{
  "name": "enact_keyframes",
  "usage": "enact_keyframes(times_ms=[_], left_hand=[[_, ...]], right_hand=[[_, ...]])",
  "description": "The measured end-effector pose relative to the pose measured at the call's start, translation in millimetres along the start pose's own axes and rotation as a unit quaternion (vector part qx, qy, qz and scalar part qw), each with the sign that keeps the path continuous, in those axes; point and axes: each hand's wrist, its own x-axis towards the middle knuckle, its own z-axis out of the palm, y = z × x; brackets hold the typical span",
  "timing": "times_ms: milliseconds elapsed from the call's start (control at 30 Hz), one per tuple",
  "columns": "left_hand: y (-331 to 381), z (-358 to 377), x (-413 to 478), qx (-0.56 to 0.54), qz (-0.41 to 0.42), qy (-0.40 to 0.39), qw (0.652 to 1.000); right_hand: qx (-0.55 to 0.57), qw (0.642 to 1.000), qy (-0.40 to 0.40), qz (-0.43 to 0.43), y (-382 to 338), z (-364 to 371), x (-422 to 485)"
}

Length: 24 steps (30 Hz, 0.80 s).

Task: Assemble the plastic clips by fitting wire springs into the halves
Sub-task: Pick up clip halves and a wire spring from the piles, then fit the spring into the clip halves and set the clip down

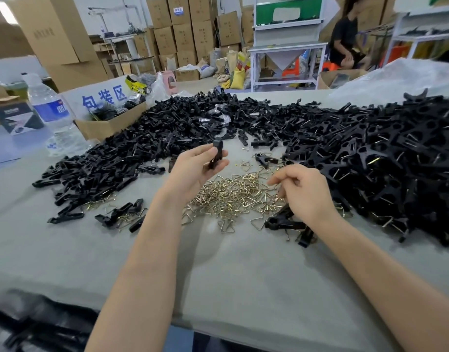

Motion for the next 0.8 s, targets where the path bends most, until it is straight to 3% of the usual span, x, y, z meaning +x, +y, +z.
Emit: enact_keyframes(times_ms=[67, 133, 233, 367, 433, 500, 533, 567, 633, 667, 800], left_hand=[[0.9, 8.1, -5.1, -0.007, -0.026, -0.060, 0.998], [-4.5, 20.3, -9.4, 0.066, -0.028, -0.113, 0.991], [-19.3, 39.3, -14.7, 0.128, 0.001, -0.174, 0.976], [-24.5, 43.0, -20.1, 0.199, 0.050, -0.230, 0.951], [-19.6, 28.8, -9.7, 0.352, 0.143, -0.123, 0.917], [-10.7, 1.0, 14.0, 0.487, 0.183, 0.127, 0.844], [-5.1, -14.8, 25.9, 0.529, 0.135, 0.233, 0.805], [-0.7, -31.1, 36.0, 0.550, 0.051, 0.286, 0.783], [2.6, -57.4, 53.3, 0.589, -0.095, 0.262, 0.759], [1.5, -67.0, 59.4, 0.613, -0.129, 0.226, 0.746], [-6.8, -78.0, 71.1, 0.693, -0.067, 0.171, 0.697]], right_hand=[[0.064, 0.997, 0.004, 0.040, -3.1, 0.0, 0.4], [0.115, 0.993, 0.001, 0.040, -5.5, 1.4, 2.0], [0.101, 0.994, -0.024, 0.025, -8.1, 3.5, 2.6], [0.078, 0.997, 0.004, 0.025, -10.4, 1.8, -1.1], [0.120, 0.988, 0.093, 0.018, -13.8, -8.2, 3.1], [0.263, 0.936, 0.232, 0.017, -17.0, -26.2, 13.4], [0.348, 0.899, 0.264, 0.031, -18.8, -34.5, 18.3], [0.422, 0.867, 0.259, 0.062, -21.0, -38.9, 20.4], [0.531, 0.816, 0.189, 0.124, -24.8, -38.3, 20.6], [0.562, 0.798, 0.160, 0.147, -25.1, -35.4, 19.2], [0.579, 0.786, 0.121, 0.179, -22.6, -32.6, 15.9]])
